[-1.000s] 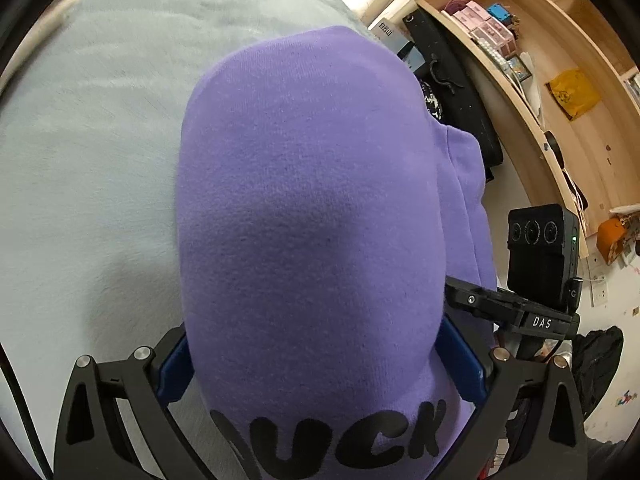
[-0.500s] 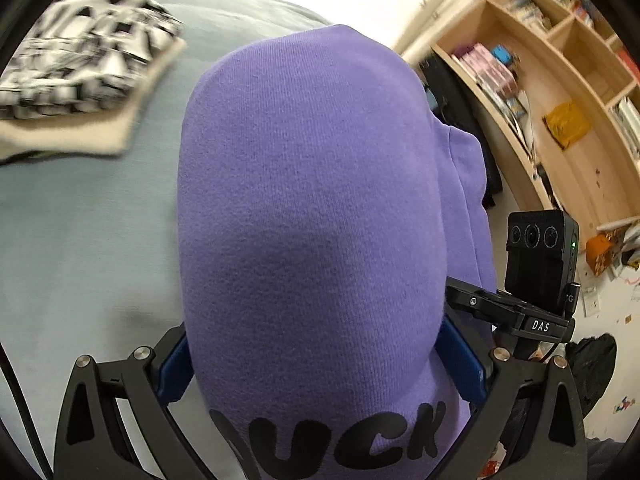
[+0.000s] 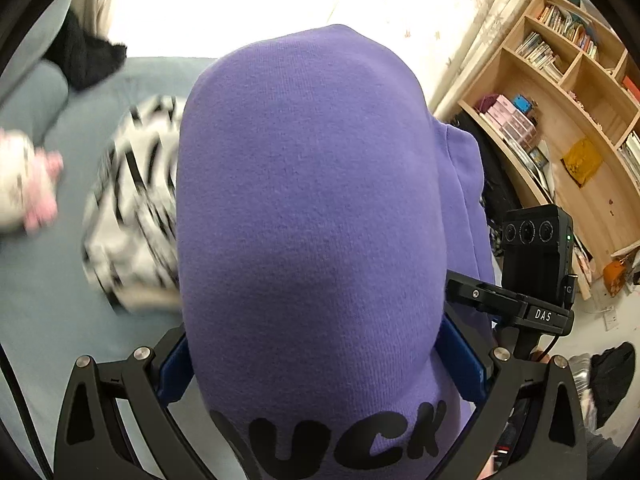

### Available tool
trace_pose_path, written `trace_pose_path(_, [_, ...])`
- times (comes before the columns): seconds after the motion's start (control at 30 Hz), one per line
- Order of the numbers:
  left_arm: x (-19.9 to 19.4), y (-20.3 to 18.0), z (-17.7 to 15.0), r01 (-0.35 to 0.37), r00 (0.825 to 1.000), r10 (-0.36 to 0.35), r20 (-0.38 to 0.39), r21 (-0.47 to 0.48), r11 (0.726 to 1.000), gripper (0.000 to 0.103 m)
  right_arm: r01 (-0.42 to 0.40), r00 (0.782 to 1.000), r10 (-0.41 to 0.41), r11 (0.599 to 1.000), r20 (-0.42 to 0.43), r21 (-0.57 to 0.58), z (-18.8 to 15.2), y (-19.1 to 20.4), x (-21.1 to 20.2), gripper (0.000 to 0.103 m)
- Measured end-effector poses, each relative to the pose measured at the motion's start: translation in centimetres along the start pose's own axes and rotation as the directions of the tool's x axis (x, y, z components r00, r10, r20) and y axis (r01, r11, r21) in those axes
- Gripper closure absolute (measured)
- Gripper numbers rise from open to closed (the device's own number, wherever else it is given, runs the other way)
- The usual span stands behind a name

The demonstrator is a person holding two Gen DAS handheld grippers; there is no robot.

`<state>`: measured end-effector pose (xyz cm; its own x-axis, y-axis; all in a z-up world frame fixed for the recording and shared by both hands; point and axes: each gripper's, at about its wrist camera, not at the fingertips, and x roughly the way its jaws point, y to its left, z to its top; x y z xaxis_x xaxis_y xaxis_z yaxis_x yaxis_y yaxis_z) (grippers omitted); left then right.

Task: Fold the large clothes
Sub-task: 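Grip the folded hoodie bundle with both tools and lift it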

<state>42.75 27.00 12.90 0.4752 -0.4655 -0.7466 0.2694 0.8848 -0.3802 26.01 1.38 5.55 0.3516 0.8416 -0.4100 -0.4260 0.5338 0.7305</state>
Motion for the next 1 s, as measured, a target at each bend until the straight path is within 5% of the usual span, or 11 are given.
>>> trace_pose_path(0.2, [2.0, 6.7, 11.0, -0.064, 0.998, 0.062, 0.027, 0.082, 0.995, 0.001, -0.060, 0.995, 0.058, 0.998, 0.080, 0.013, 0.4, -1.6, -0.6, 0.050])
trace_pose_path(0.33, [7.8, 12.0, 15.7, -0.101, 0.994, 0.105, -0.029, 0.111, 0.989, 0.000, -0.079, 0.993, 0.068, 0.990, 0.097, 0.119, 2.8, -7.0, 5.4, 0.049])
trace_pose_path(0.47, [16.6, 18.2, 15.8, -0.227, 0.961, 0.232, -0.152, 0.050, 0.973, 0.000, 0.053, 0.998, -0.048, 0.972, -0.028, 0.227, 2.0, -14.9, 12.4, 0.051])
trace_pose_path(0.53, [18.3, 21.0, 15.5, -0.114, 0.983, 0.099, -0.156, -0.090, 0.989, 0.000, 0.042, 0.999, -0.038, 0.966, -0.019, 0.255, 1.3, -16.6, 13.1, 0.052])
trace_pose_path(0.6, [17.9, 20.6, 15.6, -0.081, 0.992, 0.076, -0.098, -0.045, 0.996, 0.000, 0.030, 1.000, -0.030, 0.971, -0.001, 0.238, 1.2, -16.6, 12.5, 0.048])
trace_pose_path(0.8, [17.4, 19.8, 15.2, -0.102, 0.991, 0.097, -0.092, -0.046, 0.994, 0.000, 0.082, 0.995, -0.070, 0.980, -0.074, 0.181, 1.2, -14.5, 13.0, 0.046])
trace_pose_path(1.0, [15.1, 16.9, 14.0, -0.248, 0.968, 0.248, -0.028, -0.002, 0.969, 0.000, 0.239, 0.967, -0.226, 0.965, -0.120, 0.105, 1.5, -10.9, 11.5, 0.046])
